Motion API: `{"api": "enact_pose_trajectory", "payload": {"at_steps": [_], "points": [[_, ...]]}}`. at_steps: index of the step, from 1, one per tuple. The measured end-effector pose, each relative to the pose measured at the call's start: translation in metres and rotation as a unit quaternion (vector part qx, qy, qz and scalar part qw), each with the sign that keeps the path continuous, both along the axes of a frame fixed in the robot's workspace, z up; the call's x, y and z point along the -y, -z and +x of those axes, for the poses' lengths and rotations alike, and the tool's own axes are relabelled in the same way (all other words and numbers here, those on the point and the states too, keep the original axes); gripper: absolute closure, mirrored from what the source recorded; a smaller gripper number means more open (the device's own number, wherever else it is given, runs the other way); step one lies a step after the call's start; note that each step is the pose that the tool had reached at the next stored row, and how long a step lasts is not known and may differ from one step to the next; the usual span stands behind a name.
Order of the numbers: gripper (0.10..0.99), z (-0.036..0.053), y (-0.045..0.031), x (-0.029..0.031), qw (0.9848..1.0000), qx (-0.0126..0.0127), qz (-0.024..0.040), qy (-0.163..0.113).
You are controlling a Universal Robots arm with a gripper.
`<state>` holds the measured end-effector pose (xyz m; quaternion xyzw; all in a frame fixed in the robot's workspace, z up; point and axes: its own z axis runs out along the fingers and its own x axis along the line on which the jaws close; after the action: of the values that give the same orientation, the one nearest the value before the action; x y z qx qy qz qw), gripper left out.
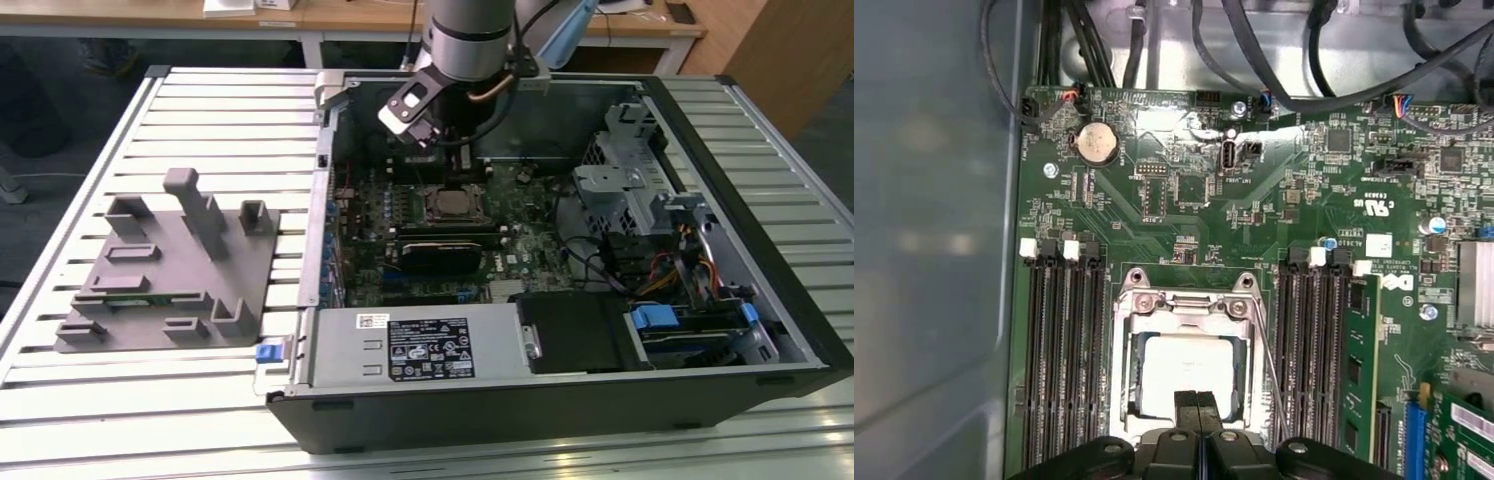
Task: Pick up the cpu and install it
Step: 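Install the first cpu locking lever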
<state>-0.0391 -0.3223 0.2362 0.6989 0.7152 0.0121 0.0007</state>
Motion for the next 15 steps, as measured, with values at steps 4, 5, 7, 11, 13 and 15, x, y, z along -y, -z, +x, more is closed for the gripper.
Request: {"api": "enact_pose_trajectory", "payload": {"at_steps": [4,5,7,11,13,15], "points": [[0.98,0.0,-0.0047,0.0,1.0,0.0,0.0,0.0],[0.98,0.0,-0.0056,0.0,1.0,0.0,0.0,0.0],[0.98,0.0,-0.0079,0.0,1.0,0.0,0.0,0.0],[0.98,0.0,-0.0137,0.0,1.0,0.0,0.0,0.0],[0.98,0.0,-0.017,0.0,1.0,0.0,0.0,0.0],[0.98,0.0,-0.0202,0.0,1.0,0.0,0.0,0.0]]}}
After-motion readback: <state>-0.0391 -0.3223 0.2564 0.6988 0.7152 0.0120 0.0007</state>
